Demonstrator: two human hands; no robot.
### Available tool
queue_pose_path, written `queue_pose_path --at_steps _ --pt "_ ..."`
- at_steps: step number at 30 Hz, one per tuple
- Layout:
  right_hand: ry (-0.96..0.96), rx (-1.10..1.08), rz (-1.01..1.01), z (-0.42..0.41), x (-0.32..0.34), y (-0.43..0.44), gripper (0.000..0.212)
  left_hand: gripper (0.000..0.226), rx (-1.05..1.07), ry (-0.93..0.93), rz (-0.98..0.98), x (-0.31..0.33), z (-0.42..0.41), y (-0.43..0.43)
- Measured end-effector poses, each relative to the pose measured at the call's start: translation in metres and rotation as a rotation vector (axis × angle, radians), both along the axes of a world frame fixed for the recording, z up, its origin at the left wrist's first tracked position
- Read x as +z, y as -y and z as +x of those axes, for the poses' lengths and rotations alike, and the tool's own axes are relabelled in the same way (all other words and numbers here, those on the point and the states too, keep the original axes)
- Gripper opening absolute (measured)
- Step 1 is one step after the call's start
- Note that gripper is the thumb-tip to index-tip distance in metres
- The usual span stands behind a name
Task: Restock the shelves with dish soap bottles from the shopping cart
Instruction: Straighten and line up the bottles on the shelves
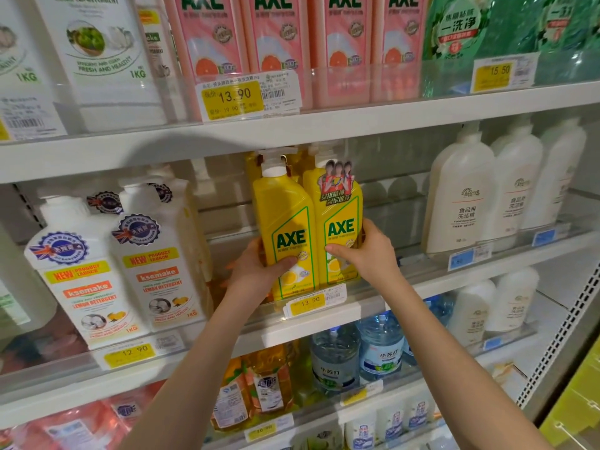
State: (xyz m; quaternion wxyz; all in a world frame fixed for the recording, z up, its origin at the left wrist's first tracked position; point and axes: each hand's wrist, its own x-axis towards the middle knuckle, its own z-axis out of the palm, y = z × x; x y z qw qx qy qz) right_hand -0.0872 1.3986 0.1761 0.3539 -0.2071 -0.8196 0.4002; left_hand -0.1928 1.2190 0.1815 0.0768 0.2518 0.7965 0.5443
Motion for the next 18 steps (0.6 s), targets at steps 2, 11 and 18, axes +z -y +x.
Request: queue_pose_path --at_steps 2,11,18 --pt "0.004 -0.005 0.001 0.001 0.0 0.001 0.047 0.047 -0.002 0.001 -0.001 0.001 0.002 0.0" --pt "0.05 0.01 -0.028 0.013 -0.001 0.006 0.029 0.029 0.029 -0.069 -0.069 -0.003 0.013 0.001" --pt "0.037 0.017 -0.042 0.028 -0.012 0.015 0.032 0.03 0.048 -0.164 -0.165 -0.006 0.027 0.012"
